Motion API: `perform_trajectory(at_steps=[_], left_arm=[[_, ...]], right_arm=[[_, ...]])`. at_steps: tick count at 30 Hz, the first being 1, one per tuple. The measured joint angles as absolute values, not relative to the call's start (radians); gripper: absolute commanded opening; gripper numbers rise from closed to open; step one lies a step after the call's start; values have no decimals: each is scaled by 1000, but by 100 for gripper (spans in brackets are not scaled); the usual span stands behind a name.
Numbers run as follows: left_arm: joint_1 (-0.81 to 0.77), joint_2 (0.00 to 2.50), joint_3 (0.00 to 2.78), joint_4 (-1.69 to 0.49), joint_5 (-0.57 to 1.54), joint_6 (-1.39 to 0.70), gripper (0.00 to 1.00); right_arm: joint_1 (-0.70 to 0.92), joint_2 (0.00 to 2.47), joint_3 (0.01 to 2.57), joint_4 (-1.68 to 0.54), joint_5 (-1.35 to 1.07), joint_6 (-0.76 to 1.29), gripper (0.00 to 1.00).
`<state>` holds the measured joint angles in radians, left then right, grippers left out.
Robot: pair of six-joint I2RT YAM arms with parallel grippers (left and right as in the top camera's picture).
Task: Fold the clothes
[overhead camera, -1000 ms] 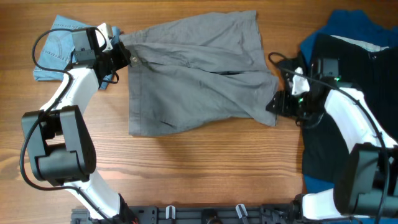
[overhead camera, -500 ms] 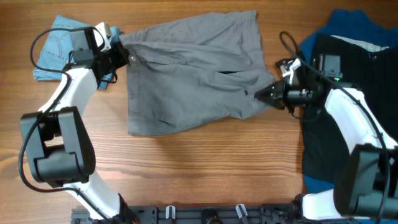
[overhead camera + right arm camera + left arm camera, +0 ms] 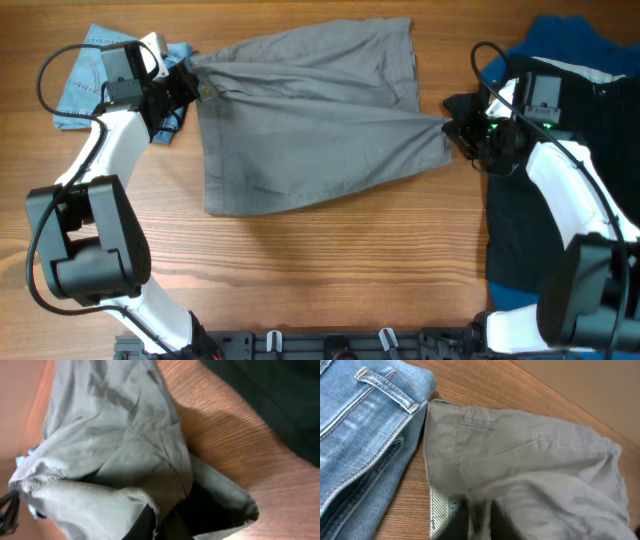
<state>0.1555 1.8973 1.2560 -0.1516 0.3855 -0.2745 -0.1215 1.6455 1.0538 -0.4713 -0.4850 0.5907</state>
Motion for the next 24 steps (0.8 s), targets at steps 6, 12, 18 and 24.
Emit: perform_trajectory(at_steps=[6, 12, 18, 24], left_arm=[[155, 1897, 1258, -202, 373, -270, 65], [155, 1822, 1258, -374, 363, -228, 70], [155, 1590, 1273, -710, 355, -207, 64], [155, 1610, 1240, -997, 337, -197, 49]], right_arm=[[-123, 1692, 1054, -466, -458, 485, 60], [-170, 1677, 1054, -593, -453, 394, 63], [-272, 1578, 1056, -780, -444, 341, 67], [-274, 1578, 1037, -885, -444, 311, 66]])
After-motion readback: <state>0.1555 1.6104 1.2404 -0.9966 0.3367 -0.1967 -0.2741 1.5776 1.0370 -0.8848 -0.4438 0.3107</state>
